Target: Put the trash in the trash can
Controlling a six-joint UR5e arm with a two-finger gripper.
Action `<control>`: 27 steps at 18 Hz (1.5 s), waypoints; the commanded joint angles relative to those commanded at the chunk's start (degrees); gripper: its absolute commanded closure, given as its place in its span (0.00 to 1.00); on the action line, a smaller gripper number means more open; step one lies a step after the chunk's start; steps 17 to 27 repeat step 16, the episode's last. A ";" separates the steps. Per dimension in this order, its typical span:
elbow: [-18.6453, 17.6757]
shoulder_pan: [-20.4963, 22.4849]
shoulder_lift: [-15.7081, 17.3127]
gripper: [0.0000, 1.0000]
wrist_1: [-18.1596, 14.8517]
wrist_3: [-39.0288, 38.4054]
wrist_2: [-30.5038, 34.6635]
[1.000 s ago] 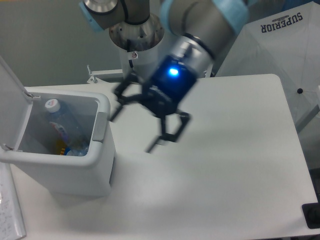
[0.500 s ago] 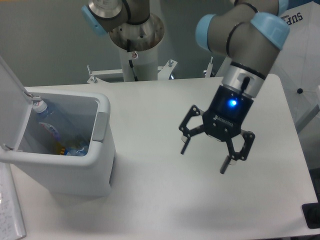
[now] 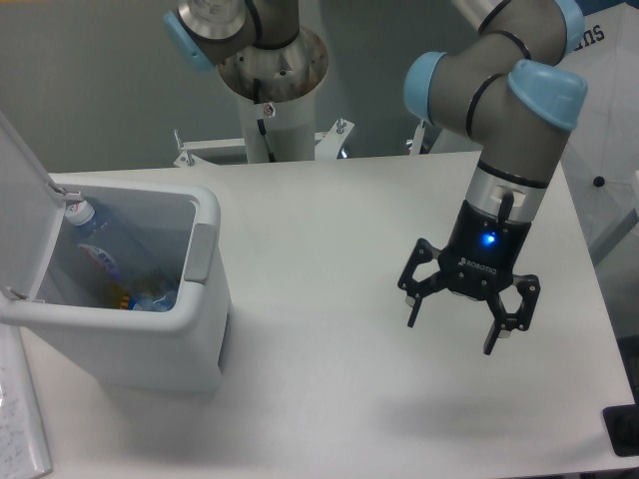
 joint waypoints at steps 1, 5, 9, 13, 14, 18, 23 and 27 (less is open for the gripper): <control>0.08 0.00 0.09 0.00 -0.52 0.36 3.43; 2.27 -0.17 -0.26 0.00 -6.48 2.55 14.17; 6.84 -0.35 -1.31 0.00 -16.42 9.58 17.08; 7.20 -0.52 -1.40 0.00 -17.49 10.38 19.37; 7.20 -0.52 -1.40 0.00 -17.49 10.38 19.37; 7.12 -0.52 -1.40 0.00 -17.49 10.38 19.37; 7.12 -0.52 -1.40 0.00 -17.49 10.38 19.37; 7.12 -0.52 -1.40 0.00 -17.49 10.38 19.37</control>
